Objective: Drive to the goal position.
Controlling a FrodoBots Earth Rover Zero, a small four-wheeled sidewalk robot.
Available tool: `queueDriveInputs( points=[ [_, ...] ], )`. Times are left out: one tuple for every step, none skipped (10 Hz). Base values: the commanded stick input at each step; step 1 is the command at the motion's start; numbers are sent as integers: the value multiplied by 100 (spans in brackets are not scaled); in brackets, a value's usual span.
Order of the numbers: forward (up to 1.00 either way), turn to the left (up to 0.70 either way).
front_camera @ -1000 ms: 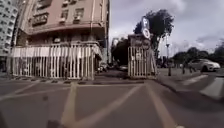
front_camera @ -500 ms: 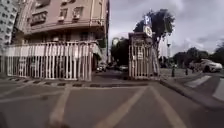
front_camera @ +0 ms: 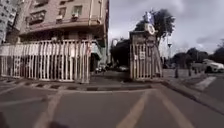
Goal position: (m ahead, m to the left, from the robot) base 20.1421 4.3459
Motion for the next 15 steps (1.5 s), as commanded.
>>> queueDriveInputs(
  points=[
    [70, 0],
    [70, 0],
    [70, 0],
    [70, 0],
    [70, 0],
    [70, 0],
    [70, 0],
    [70, 0],
    [70, 0],
    [70, 0],
    [70, 0],
    [70, 0],
    [70, 0],
    [70, 0],
    [70, 0]
  ],
)
